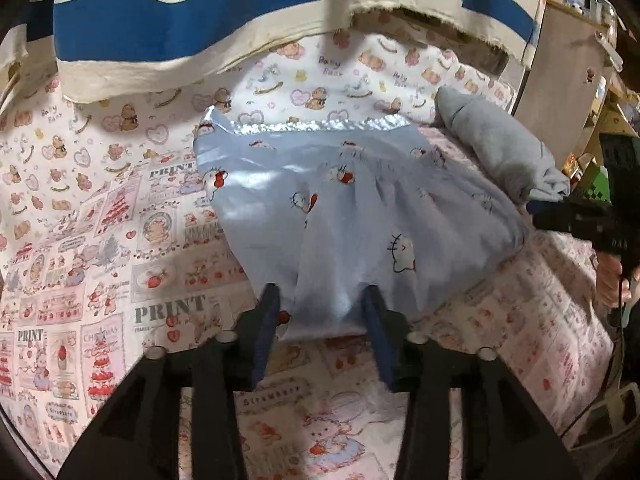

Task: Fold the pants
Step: 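Lower the folded cuffs onto the pants and open both tools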

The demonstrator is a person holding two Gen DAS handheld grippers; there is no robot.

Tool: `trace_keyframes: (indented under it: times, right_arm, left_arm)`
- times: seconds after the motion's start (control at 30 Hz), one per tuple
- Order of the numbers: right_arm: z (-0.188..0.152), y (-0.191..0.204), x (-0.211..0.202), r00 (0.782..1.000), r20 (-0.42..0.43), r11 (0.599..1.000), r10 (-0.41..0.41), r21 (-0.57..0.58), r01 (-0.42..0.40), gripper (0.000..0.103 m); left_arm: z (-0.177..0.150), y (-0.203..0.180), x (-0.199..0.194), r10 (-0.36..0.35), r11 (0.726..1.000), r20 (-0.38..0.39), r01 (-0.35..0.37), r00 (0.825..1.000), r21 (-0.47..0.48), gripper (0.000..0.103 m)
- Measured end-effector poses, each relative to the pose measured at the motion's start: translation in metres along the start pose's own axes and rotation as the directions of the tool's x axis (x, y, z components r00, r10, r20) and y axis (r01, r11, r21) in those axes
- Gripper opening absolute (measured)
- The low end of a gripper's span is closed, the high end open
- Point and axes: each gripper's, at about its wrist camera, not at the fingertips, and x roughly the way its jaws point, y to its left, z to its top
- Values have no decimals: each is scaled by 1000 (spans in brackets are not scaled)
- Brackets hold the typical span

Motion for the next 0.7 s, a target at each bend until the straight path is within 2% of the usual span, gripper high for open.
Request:
trace_keyframes:
  times: [0.07,0.2,0.23,0.27,0.3,0.33,0.43,0.53,0.6,0.7]
  right_arm:
    - [-10,-1,7,1000,-30,1000,-5,2,5,39]
    - [-16,-6,22,997,-75,999,-34,16,36,26]
    - [-16,-6,29,993,-102,998,-65,2,65,25]
    - [-15,-6,32,988,-119,995,-98,-6,98,19]
    - [-14,-6,31,989,-105,994,-106,-5,106,3]
    - [-12,-7,30,991,-101,996,-91,8,92,1]
    - [-5,-5,15,995,-49,996,-86,-1,86,1]
    - [-3,-3,4,996,-22,996,-83,-22,82,0]
    - [-5,-4,4,995,-33,995,-97,-30,96,0]
    - [-14,-3,12,992,-72,994,-105,-49,102,1]
  left_arm:
    - [0,4,4,-24,999,-20,23,1000,-30,27]
    - [-1,8,5,-21,999,-32,20,999,-33,5]
    - [0,7,5,-20,1000,-38,20,999,-7,3]
    - [0,7,2,-2,1000,-34,3,999,18,3]
    - [1,5,-1,23,999,-25,-22,999,43,3]
    - [2,5,-4,39,997,-20,-38,999,65,3]
    - [9,9,-15,57,994,-1,-57,998,91,3]
    - [12,13,-24,29,996,13,-30,1000,84,3]
    - [10,13,-23,30,996,7,-31,1000,87,5]
    - [3,14,-16,92,992,-5,-91,996,89,7]
